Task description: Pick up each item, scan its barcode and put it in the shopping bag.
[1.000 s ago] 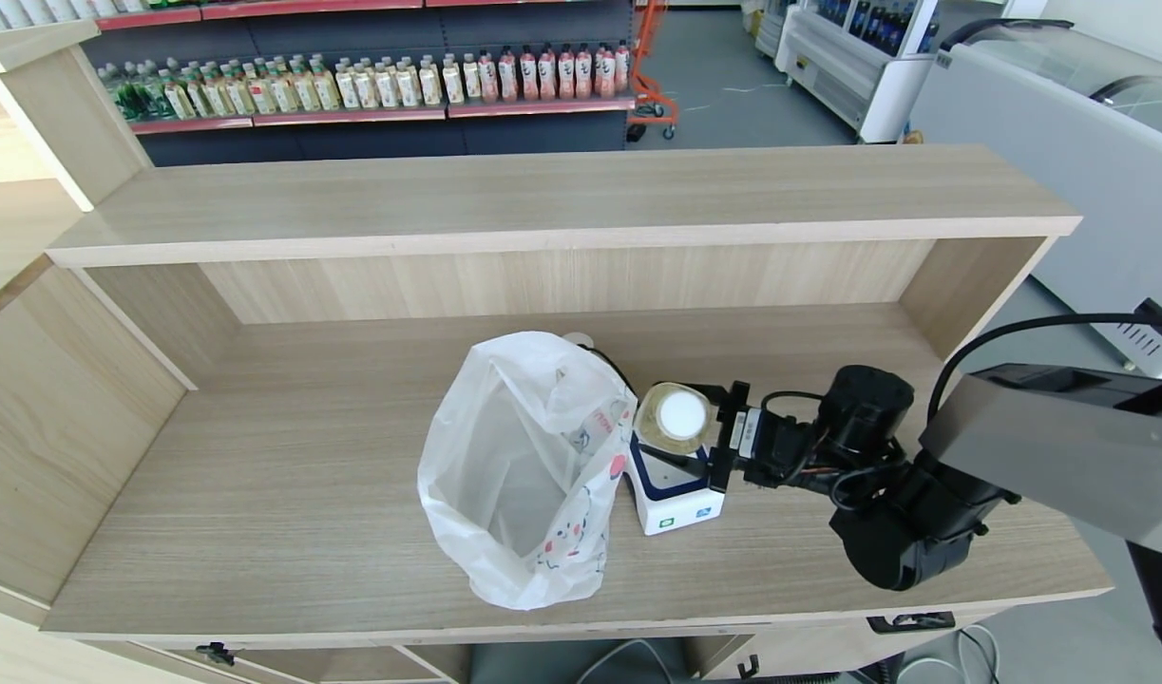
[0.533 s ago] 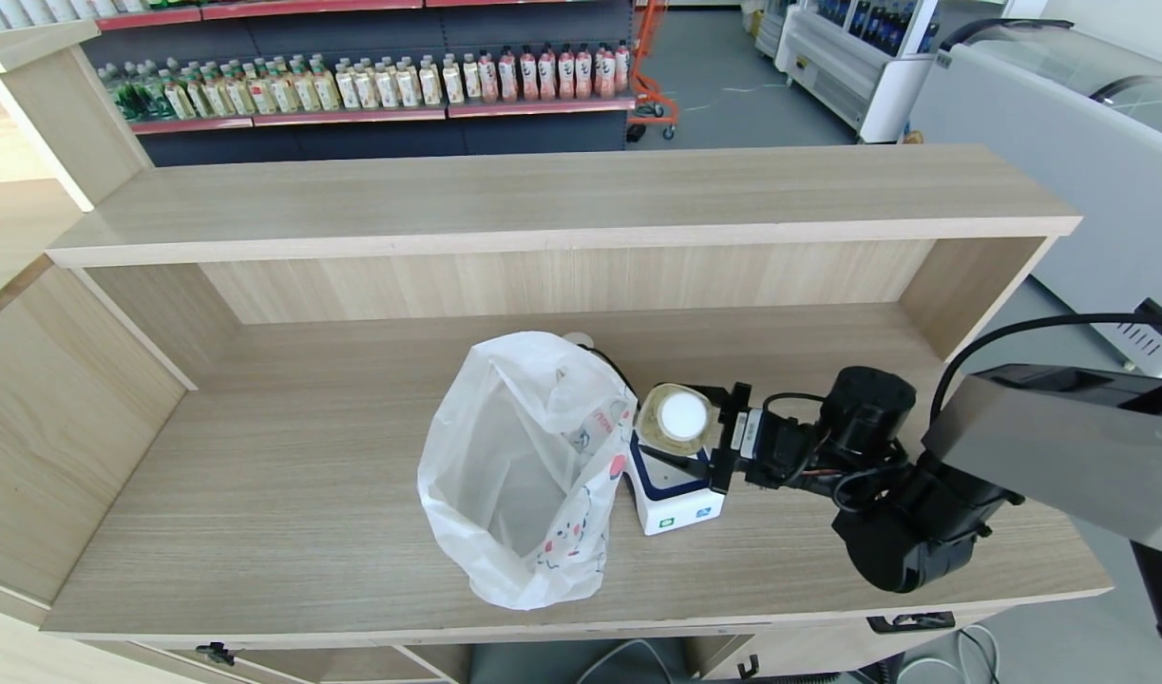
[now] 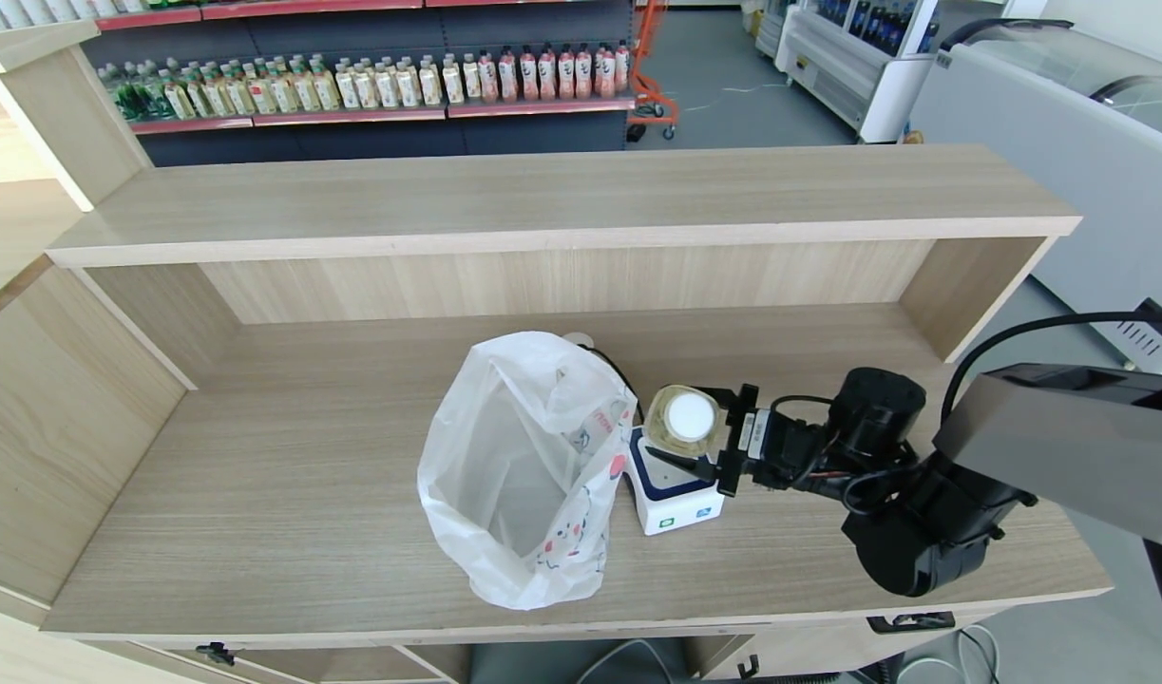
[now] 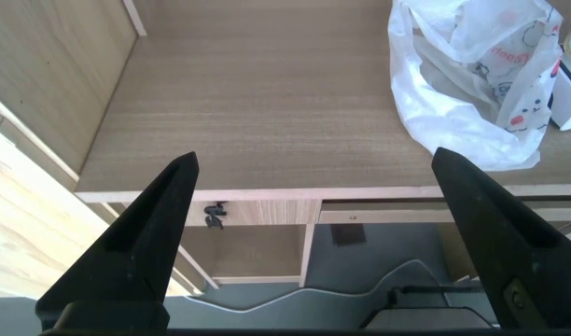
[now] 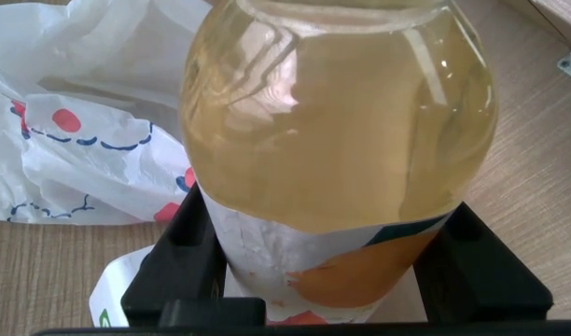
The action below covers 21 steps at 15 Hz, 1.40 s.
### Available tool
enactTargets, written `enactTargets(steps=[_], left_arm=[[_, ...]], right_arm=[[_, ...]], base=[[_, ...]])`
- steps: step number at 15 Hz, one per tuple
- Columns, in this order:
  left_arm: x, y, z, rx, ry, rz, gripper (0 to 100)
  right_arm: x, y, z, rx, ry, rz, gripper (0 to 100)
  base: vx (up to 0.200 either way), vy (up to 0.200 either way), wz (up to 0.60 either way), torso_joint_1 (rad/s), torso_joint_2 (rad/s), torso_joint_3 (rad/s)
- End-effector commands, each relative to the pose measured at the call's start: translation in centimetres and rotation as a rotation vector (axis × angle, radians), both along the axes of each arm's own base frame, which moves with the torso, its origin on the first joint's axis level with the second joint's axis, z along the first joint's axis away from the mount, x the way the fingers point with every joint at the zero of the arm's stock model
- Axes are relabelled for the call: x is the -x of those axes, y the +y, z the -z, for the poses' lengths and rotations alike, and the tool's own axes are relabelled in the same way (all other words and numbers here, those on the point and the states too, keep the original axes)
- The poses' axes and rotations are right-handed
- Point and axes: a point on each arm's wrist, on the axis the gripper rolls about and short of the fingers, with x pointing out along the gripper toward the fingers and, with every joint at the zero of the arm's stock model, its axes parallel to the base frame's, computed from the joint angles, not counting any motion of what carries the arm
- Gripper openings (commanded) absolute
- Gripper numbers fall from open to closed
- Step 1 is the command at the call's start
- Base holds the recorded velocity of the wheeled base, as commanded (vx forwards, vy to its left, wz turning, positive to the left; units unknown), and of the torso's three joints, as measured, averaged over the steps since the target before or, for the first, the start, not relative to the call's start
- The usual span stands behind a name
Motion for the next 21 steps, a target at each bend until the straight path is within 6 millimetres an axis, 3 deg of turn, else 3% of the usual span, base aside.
enactTargets(steps=[1,9,12,14,17,19,21], left_arm=[[0.0,0.0,0.0,0.000,-0.001,0.002,100],[0.0,0.0,0.0,0.000,-0.001,0.000,100],[0.0,0.0,0.0,0.000,0.001,0.000,100],[0.0,0.0,0.0,0.000,-0.001,0.000,100],[0.0,0.0,0.0,0.000,0.001,0.002,100],[0.0,0.0,0.0,0.000,-0.002,0.000,100],[0.0,0.0,0.0,0.000,0.001,0.000,100]], right_arm=[[0.0,0.0,-0.2,-0.002,-0.006,-0.001,0],[0.0,0.0,-0.1,-0.001,-0.007,0.001,0],[0.1,0.0,-2.3,-0.041,-0.033,0.031,0],[2.1,-0.9,-9.3,-0.273,0.069,0.141,0],[6.4,-2.0,-16.0,-0.496,0.294,0.289,0],[9.6,-1.9,-18.4,-0.607,0.585,0.398,0],[10.3,-0.7,-19.4,-0.677,0.726,0.384,0]], base=[[0.000,0.000,0.00,0.000,0.00,0.000],[0.000,0.000,0.00,0.000,0.00,0.000],[0.000,0.000,0.00,0.000,0.00,0.000],[0.000,0.000,0.00,0.000,0.00,0.000],[0.000,0.000,0.00,0.000,0.00,0.000],[0.000,0.000,0.00,0.000,0.00,0.000],[0.000,0.000,0.00,0.000,0.00,0.000]])
